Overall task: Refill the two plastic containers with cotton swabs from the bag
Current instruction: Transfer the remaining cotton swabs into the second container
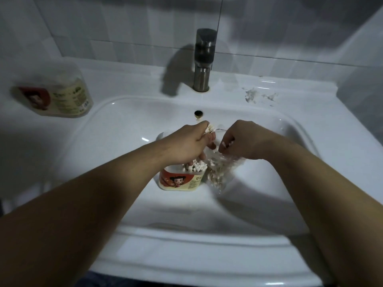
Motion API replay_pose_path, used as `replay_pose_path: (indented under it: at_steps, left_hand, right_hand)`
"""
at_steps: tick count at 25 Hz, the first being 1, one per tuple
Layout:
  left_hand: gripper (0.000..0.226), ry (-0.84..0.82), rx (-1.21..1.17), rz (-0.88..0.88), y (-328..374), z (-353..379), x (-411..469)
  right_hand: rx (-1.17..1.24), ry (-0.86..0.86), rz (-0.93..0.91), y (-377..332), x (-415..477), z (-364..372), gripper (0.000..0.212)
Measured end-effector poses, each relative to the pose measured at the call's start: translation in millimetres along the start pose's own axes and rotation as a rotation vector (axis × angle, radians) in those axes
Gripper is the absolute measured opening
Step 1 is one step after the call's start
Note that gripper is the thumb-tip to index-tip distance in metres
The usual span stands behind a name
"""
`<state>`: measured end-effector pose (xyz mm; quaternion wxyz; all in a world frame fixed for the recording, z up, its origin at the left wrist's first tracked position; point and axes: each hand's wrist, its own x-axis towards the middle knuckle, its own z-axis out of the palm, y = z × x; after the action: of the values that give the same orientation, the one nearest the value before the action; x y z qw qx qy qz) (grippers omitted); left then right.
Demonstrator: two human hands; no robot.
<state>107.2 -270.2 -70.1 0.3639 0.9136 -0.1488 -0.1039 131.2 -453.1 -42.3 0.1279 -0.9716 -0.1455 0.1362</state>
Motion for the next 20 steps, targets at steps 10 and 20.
replay_pose_path:
  at_steps: [10, 20]
  left_hand:
    - [0.026, -0.01, 0.099, -0.039, -5, 2, 5]
    - [0.033, 0.204, -0.032, -0.041, -3, 1, 7]
  right_hand:
    - [0.597, 0.256, 0.049, 11, 2, -9, 0.012]
    - [0.789, 0.331, 0.003, 14, 6, -10, 0.013]
